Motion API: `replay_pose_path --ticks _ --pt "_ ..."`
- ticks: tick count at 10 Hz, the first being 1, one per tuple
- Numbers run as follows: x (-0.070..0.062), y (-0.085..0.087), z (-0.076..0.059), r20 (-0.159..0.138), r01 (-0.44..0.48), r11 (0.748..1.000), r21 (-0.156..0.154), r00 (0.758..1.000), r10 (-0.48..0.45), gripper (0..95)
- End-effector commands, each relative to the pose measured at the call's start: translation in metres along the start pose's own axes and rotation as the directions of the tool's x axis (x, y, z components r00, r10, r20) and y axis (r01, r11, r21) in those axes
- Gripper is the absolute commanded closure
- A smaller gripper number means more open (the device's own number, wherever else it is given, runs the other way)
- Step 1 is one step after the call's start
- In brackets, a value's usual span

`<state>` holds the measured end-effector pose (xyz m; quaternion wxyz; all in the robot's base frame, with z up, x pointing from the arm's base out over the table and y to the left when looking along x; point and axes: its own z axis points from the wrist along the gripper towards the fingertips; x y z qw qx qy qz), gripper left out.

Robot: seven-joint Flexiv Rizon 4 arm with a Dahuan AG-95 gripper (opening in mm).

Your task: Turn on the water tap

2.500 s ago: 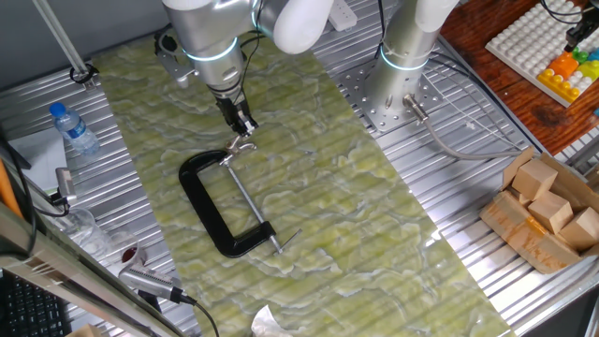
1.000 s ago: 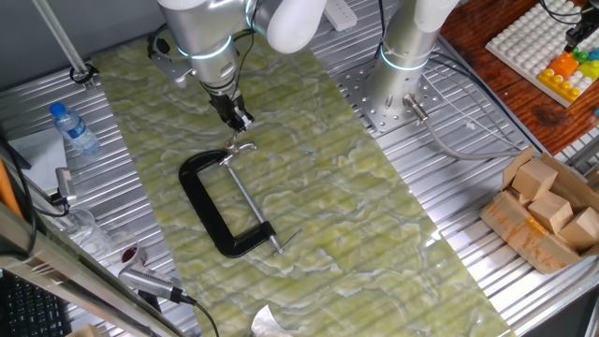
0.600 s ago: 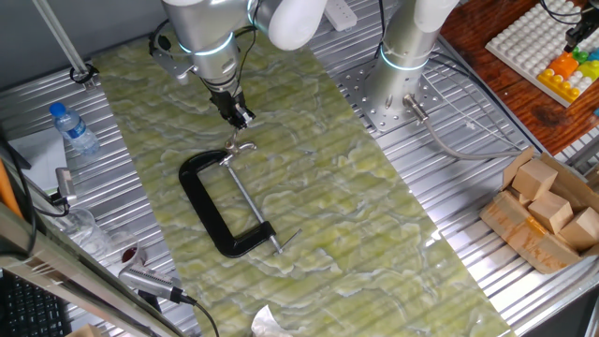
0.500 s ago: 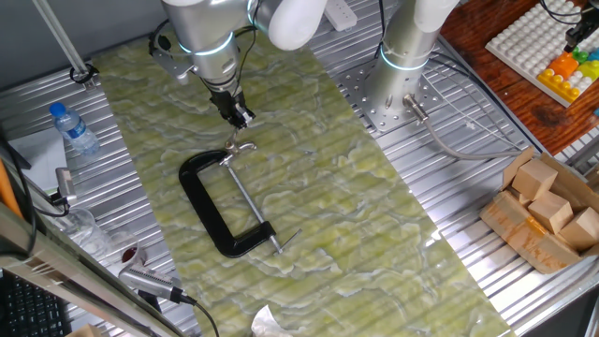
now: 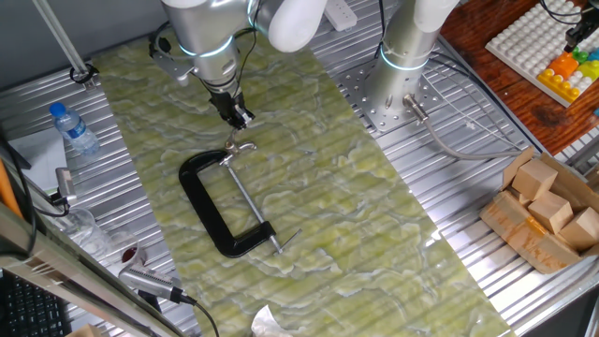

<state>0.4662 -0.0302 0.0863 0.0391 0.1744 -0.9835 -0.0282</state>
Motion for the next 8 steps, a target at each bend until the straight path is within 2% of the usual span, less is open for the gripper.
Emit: replay_pose_path --ticks 1,8 --pt "-0.0027 -0.0013 0.0002 0.000 0.017 1.000 0.001 1.000 -0.017 95.0" --pt "-0.0095 -0.0064 0.0000 0.002 0.063 0.998 0.011 0.998 -0.063 95.0"
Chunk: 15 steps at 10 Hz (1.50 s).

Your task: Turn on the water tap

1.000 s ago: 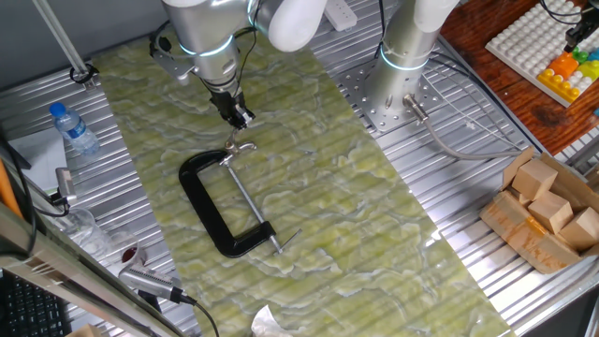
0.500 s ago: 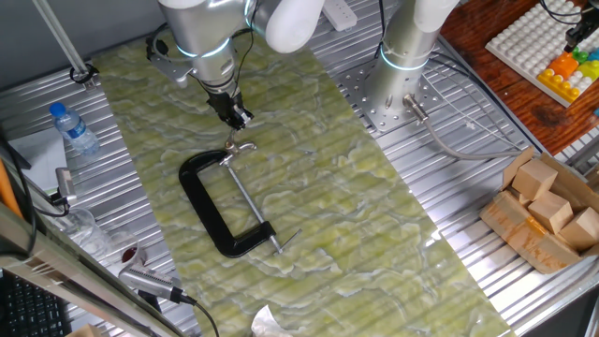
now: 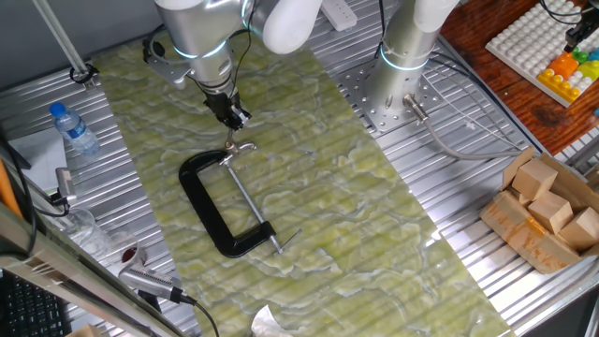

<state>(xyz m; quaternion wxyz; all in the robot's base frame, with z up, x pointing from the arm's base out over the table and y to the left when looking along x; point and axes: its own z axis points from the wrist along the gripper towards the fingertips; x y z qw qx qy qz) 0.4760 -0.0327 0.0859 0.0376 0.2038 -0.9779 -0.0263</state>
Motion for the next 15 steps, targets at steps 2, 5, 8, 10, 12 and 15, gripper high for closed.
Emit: replay_pose_path --ticks 2,5,8,10,12,15 --pt "-0.004 -0.002 0.000 0.005 0.014 1.000 0.008 1.000 -0.014 95.0" --pt "-0.010 -0.005 0.000 0.010 0.023 1.000 0.016 1.000 -0.024 95.0" --pt "-0.002 -0.011 -0.011 -0.018 0.030 1.000 0.005 0.999 -0.030 95.0" --pt "0.009 -0.015 -0.014 -0.016 0.030 1.000 0.001 0.999 -0.030 95.0" --pt "0.017 -0.013 -0.007 0.002 0.015 1.000 -0.007 1.000 -0.015 95.0" --pt "0.019 -0.012 0.002 0.015 0.010 1.000 -0.019 1.000 -0.010 95.0"
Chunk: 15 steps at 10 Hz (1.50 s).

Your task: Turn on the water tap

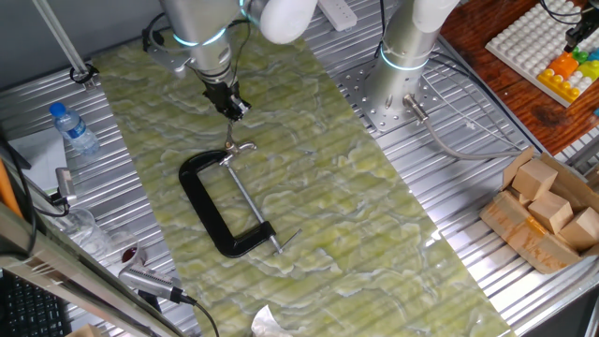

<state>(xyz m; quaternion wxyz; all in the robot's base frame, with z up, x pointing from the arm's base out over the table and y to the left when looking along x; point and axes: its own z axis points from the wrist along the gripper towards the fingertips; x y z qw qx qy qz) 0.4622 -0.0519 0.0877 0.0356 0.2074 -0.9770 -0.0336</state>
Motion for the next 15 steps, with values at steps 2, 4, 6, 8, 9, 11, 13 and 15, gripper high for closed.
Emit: replay_pose_path --ticks 2,4,6,8,9,11,13,15 --pt "-0.003 -0.001 0.009 0.015 0.002 1.000 -0.003 1.000 -0.001 95.0" --pt "-0.011 -0.004 0.014 0.019 0.008 1.000 0.001 1.000 -0.008 95.0" --pt "-0.015 -0.005 0.013 0.018 0.009 1.000 0.001 1.000 -0.009 95.0" --pt "-0.017 -0.006 0.013 0.019 0.007 1.000 0.001 1.000 -0.007 95.0" --pt "-0.020 -0.006 0.013 0.020 0.006 1.000 0.001 1.000 -0.006 95.0" --pt "-0.021 -0.007 0.013 0.018 0.008 1.000 0.001 1.000 -0.008 95.0" --pt "-0.022 -0.007 0.012 0.016 0.006 1.000 0.000 1.000 -0.006 95.0" --pt "-0.022 -0.007 0.010 0.009 -0.008 1.000 -0.005 1.000 0.008 95.0"
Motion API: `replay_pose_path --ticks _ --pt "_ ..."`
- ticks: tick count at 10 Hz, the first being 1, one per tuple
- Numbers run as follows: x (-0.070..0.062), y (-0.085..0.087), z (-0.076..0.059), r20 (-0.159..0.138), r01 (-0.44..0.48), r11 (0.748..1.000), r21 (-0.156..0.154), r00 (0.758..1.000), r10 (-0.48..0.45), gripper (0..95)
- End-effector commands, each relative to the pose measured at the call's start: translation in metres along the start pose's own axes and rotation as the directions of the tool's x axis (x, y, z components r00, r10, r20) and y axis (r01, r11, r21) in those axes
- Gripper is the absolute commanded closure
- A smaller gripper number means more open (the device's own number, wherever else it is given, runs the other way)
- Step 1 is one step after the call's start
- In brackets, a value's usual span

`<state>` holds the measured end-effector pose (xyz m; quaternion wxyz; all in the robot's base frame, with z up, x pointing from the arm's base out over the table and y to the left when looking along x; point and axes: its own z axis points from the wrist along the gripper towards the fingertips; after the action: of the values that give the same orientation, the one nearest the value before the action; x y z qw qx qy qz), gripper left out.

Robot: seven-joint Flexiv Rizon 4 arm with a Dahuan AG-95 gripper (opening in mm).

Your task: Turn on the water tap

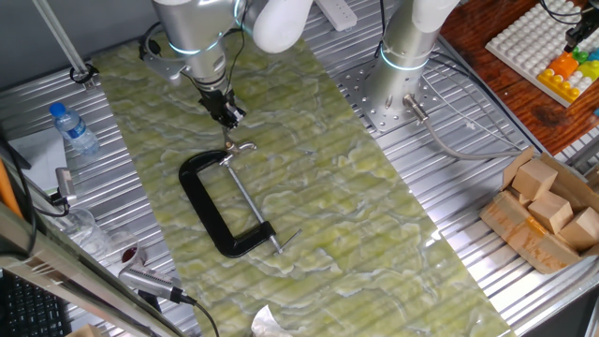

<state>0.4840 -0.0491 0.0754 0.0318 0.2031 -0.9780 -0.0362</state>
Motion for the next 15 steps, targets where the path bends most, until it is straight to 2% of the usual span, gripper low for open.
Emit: replay_pose_path --ticks 1,15 --pt "0.000 0.000 -0.001 0.005 0.010 1.000 0.005 1.000 -0.010 95.0" --pt "-0.014 -0.001 -0.001 -0.001 0.005 1.000 0.008 1.000 -0.005 95.0"
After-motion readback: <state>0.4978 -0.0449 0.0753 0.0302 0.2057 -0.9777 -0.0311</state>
